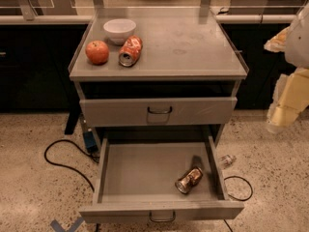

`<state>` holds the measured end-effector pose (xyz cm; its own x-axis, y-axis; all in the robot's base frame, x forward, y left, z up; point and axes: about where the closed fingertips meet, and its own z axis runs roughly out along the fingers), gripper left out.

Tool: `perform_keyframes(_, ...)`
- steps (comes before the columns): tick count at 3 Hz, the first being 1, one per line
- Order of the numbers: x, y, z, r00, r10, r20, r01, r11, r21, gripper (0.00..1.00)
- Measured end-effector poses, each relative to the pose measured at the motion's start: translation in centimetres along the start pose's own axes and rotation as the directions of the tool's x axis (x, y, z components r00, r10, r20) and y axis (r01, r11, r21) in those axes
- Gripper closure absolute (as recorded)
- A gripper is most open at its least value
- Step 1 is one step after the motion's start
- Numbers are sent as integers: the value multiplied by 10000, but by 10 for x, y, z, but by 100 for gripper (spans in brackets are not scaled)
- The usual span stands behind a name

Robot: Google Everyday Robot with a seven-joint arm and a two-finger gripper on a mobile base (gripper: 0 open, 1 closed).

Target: Pick orange can from middle drawer and place on counter

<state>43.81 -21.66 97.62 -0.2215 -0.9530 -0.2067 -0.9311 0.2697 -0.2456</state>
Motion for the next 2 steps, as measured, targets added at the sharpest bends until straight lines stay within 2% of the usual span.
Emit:
perform_keyframes(1,0,0,0,10000,0,0,0,10000,0,0)
perform_keyframes(2,-2,7,15,9999,-65,102,66,10000,-4,0)
